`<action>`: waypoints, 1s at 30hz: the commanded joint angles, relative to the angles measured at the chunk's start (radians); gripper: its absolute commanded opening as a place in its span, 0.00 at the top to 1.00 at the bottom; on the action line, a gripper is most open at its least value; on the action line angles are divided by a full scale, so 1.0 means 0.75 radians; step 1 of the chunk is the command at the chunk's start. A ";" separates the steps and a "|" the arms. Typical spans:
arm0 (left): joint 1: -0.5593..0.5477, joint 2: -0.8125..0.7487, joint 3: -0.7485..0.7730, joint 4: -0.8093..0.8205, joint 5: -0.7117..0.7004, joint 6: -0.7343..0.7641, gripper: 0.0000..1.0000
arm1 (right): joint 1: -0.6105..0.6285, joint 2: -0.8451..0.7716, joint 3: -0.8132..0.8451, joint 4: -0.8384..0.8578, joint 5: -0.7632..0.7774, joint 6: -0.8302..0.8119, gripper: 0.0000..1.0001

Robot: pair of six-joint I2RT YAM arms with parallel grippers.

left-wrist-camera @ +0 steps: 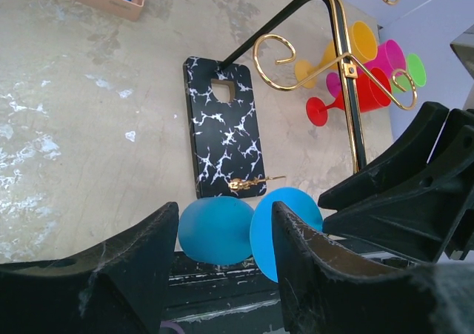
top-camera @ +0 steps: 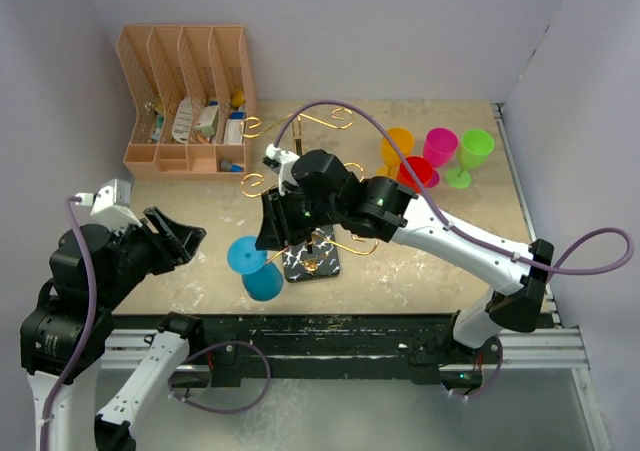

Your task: Take the wine glass off the wine glass rack

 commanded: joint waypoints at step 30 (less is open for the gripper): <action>0.002 0.070 -0.081 0.140 0.210 -0.059 0.45 | 0.021 0.013 0.038 -0.008 0.000 0.083 0.68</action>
